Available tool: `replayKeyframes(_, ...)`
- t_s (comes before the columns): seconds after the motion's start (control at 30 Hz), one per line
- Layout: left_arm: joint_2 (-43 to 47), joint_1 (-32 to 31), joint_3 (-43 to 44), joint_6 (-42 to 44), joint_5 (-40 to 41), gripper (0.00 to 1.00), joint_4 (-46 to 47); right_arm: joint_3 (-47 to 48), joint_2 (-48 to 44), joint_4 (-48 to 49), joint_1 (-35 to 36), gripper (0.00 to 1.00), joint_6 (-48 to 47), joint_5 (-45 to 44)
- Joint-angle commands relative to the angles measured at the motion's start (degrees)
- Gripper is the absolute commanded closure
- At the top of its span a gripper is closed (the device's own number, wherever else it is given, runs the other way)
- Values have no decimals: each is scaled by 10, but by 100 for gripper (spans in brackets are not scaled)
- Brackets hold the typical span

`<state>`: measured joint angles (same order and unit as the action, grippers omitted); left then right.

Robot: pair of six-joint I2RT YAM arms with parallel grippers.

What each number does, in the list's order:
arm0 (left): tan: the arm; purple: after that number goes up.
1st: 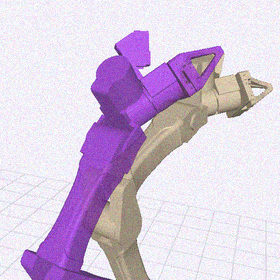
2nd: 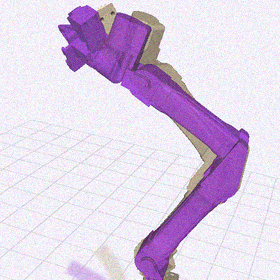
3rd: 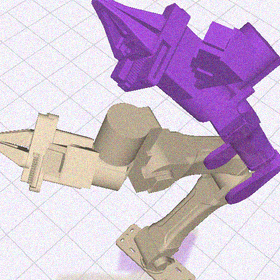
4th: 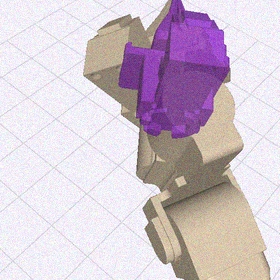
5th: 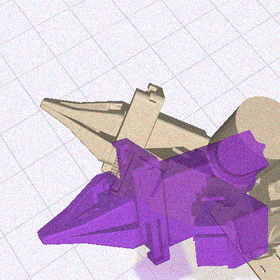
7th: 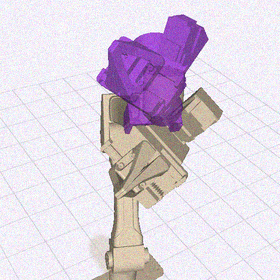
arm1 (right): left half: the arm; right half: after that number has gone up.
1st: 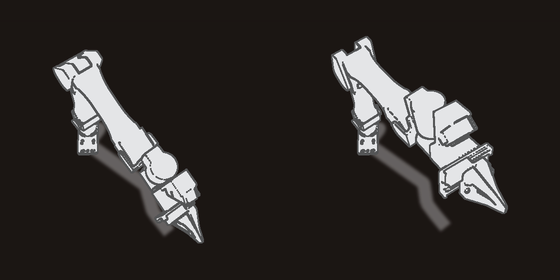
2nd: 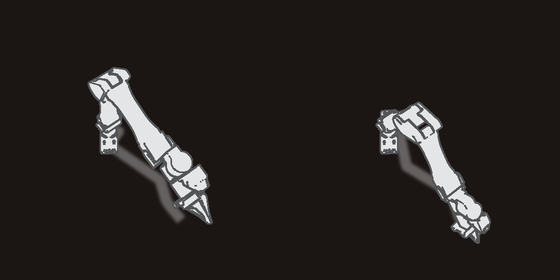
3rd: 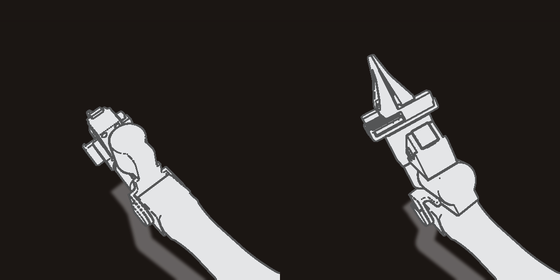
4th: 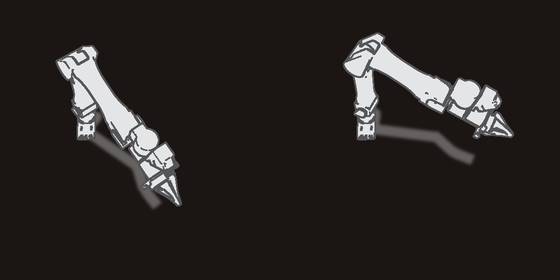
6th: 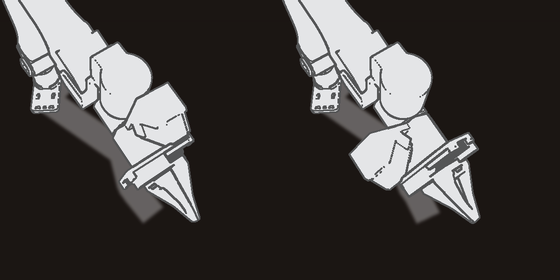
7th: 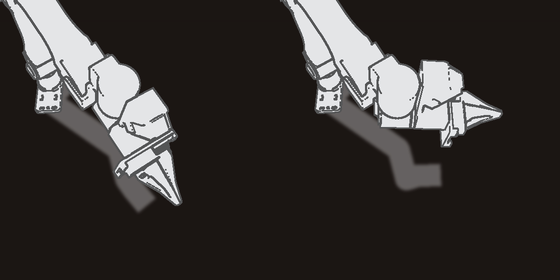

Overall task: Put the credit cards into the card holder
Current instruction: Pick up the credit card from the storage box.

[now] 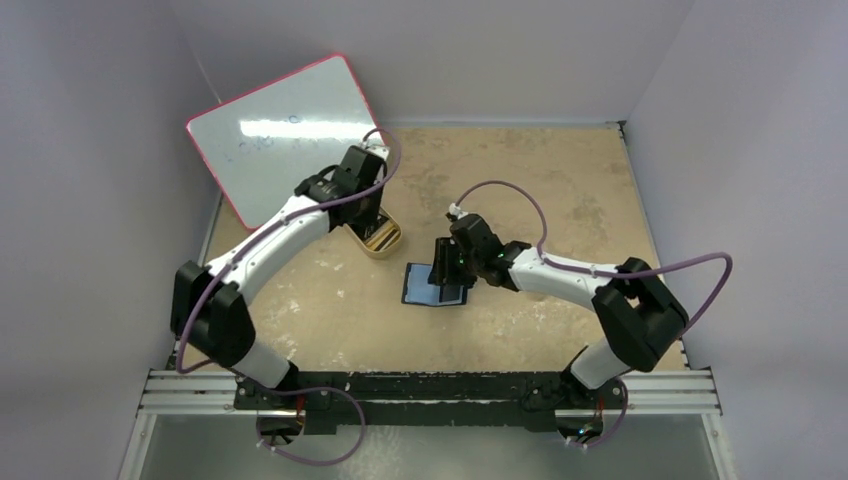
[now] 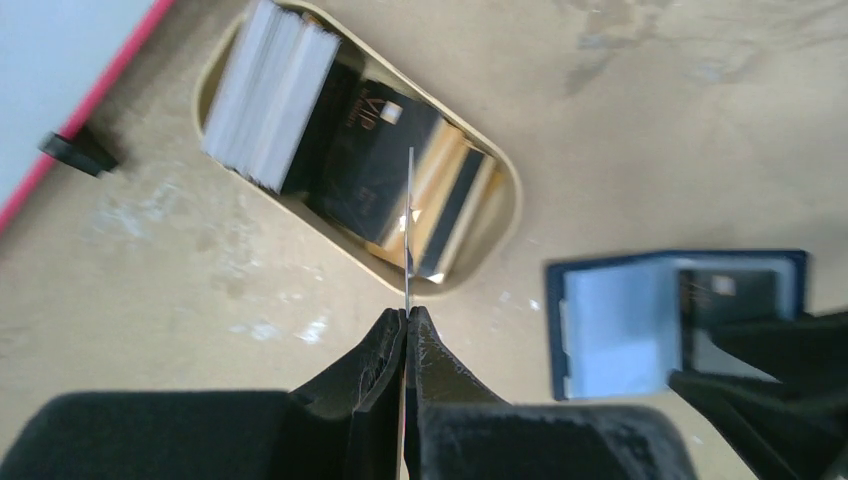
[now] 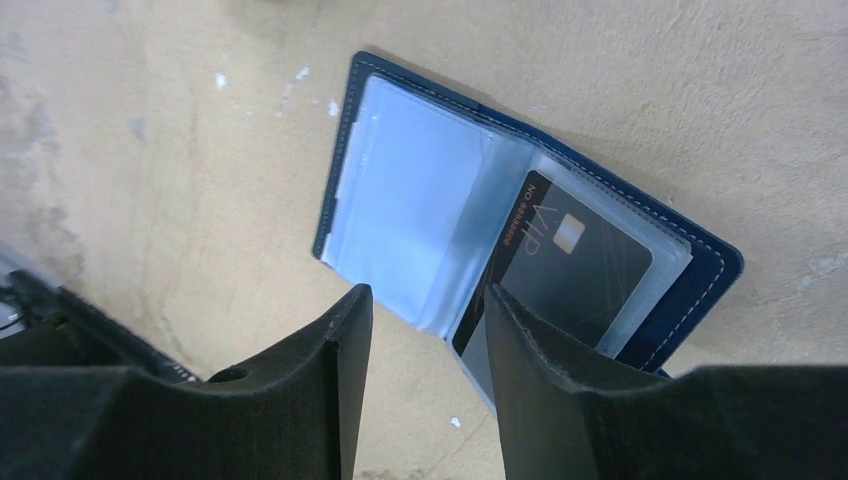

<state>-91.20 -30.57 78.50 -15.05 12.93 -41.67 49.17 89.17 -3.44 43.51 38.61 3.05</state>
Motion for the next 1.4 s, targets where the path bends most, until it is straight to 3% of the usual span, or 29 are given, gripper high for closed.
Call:
replayKeyframes(0.0,88,0,-78,-77,-104,100,99,-34,-68,77,-29,52,11,36)
replayKeyframes(0.1,155,17,-184,-141,-190,100,201,-69,-100,120,-38,52,30,30)
replayKeyframes(0.2,195,34,-287,-227,-289,100,296,-67,-94,99,-44,52,46,19)
replayKeyframes(0.4,202,34,-428,-375,-417,100,523,-100,-74,167,-50,52,41,113)
replayKeyframes(0.53,202,34,-472,-410,-429,100,572,-148,-94,254,-54,51,58,169)
replayKeyframes(0.73,195,32,-509,-465,-437,100,640,-177,-109,312,-74,51,81,214)
replayKeyframes(0.87,174,21,-534,-529,-441,100,736,-199,-76,391,-110,51,112,315)
replayKeyframes(0.97,159,2,-527,-513,-434,100,710,-215,-78,435,-123,50,121,343)
replayKeyframes(1.03,146,-17,-528,-498,-425,100,700,-214,-88,432,-123,50,112,338)
replayKeyframes(1.2,106,-58,-545,-547,-436,100,808,-204,-77,423,-124,50,105,350)
replayKeyframes(1.37,103,-68,-547,-559,-421,100,829,-203,-66,432,-125,50,108,359)
